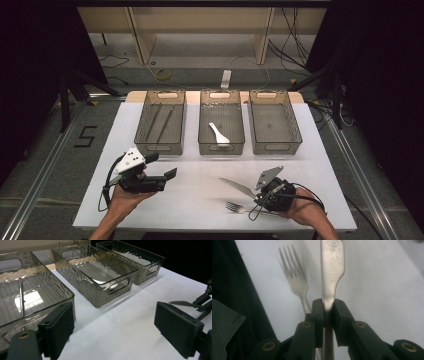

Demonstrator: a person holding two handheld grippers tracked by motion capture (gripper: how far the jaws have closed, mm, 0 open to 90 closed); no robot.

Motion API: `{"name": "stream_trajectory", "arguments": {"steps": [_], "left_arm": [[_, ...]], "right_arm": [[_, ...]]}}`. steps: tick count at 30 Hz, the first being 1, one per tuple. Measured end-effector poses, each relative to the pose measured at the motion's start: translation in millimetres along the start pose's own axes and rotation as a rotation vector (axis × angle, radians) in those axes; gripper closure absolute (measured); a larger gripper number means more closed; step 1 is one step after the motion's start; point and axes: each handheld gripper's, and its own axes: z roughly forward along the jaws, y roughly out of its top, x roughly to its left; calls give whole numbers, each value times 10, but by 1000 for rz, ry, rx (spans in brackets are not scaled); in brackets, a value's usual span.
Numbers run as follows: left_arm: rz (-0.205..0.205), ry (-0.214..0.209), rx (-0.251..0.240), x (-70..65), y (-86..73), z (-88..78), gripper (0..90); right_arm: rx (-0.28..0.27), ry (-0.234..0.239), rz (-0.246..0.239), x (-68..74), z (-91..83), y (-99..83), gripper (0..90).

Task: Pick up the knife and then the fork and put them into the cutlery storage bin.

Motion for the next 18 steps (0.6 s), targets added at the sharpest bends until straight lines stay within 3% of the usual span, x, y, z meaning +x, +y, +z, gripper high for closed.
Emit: {"name": "stream_trajectory", "arguments": {"steps": [11,18], "left_arm": [[3,-3,-5,1,0,7,155],[0,-2,-13,-2,3,0,155]], "right_arm": [[-132,-42,118,-404,-215,59,808],[-205,-93,175,-683,-361,199,808]]}}
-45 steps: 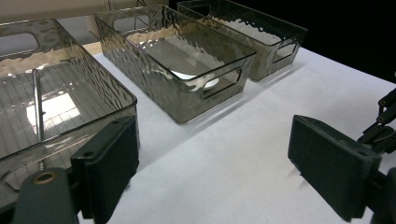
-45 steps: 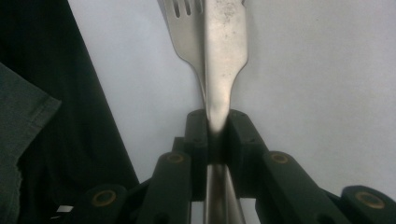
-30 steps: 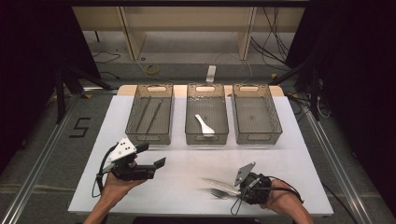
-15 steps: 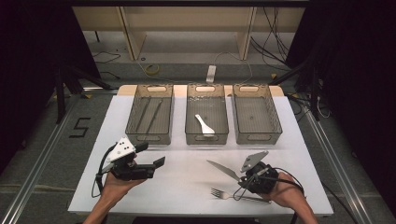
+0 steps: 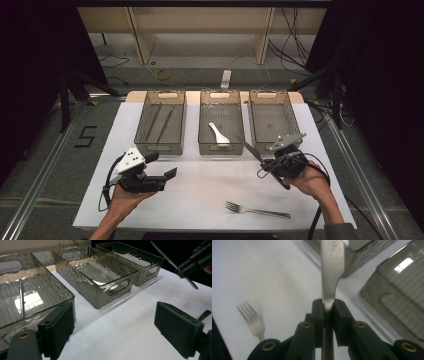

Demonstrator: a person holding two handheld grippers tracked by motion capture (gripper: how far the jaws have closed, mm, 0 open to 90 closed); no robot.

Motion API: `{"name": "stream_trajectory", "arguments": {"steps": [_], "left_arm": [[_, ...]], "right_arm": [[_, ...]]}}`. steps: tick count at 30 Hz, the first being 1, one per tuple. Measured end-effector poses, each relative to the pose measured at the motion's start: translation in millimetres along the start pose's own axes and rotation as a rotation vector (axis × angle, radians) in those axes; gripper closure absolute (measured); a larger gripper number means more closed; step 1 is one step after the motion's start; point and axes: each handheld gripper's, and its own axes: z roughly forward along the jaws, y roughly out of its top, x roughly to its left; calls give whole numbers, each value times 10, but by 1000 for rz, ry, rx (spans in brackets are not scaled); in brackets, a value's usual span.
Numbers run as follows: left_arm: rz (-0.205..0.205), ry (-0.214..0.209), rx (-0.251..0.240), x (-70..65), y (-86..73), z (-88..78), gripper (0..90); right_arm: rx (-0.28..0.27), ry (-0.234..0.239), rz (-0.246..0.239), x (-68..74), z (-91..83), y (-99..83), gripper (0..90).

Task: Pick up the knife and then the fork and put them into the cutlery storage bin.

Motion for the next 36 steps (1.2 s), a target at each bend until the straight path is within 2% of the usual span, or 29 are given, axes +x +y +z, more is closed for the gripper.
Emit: {"name": "stream_trajectory", "arguments": {"steps": [3,10,14,28,36], "left_arm": [[1,0,1,2,0,1,155],[0,0,-1,0,1,-2,156],[1,1,-1,1,2,0,156],[-4,1,-19,6,8,-18,155],[-2,0,-21,6,10,-20,156]], "right_arm": [[-31,-12,19,-93,-32,98,808],[-63,-47,52,-251,-23,282,808],[-95,-41,90,-339,-30,370,808],[-125,-114,153,-624,-17,732,808],[-128,-154,192,-763,31,872,808]]}}
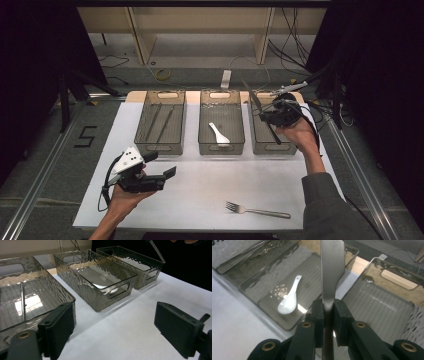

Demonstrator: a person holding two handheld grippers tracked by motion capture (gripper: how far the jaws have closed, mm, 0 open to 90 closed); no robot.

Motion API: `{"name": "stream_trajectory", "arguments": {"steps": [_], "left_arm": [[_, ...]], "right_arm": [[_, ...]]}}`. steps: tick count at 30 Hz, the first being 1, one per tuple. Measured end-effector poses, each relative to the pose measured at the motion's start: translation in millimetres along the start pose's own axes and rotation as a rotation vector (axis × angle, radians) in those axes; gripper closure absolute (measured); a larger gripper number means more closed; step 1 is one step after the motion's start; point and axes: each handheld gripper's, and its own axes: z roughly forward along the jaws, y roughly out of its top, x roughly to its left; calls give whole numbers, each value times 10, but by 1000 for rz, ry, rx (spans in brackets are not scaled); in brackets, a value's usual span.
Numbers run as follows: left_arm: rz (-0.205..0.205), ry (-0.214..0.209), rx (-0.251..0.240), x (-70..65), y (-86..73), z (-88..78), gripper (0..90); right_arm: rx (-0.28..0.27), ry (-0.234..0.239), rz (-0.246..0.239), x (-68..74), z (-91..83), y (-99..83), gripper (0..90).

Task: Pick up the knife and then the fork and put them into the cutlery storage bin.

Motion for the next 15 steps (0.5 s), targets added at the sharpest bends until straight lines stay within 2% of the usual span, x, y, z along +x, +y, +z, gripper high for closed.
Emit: {"name": "stream_trajectory", "arguments": {"steps": [11,15], "left_arm": [[-5,-1,-4,2,0,0,156],[-7,-1,-5,-2,0,-1,155]], "right_arm": [[-19,-42,100,-182,191,33,808],[-13,-72,106,-237,255,16,808]]}}
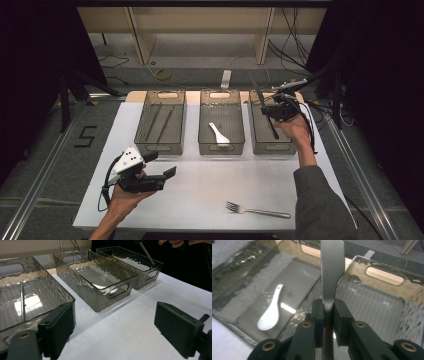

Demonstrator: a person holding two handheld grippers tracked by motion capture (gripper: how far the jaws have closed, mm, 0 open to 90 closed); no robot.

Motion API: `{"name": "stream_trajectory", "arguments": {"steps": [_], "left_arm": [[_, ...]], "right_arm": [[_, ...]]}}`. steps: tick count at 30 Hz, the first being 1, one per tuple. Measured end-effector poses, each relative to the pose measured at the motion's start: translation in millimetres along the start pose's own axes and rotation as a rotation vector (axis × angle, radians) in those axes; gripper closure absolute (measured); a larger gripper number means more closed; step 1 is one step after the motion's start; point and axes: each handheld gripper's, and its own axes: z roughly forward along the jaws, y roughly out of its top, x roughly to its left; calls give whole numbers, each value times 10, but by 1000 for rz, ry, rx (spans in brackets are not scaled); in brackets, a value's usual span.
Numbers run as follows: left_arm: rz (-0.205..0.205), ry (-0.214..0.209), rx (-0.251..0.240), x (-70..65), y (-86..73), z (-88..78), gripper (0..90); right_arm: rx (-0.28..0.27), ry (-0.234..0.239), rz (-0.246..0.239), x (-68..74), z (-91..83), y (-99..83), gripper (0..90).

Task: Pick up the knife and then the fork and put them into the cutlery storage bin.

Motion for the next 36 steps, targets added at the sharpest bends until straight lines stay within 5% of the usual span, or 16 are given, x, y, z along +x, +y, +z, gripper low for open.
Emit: {"name": "stream_trajectory", "arguments": {"steps": [13,36], "left_arm": [[-1,-3,0,1,-1,2,155],[3,-3,2,2,-1,3,155]], "right_arm": [[48,-106,-3,-223,117,-142,808],[118,-127,14,-377,258,-458,806]]}}
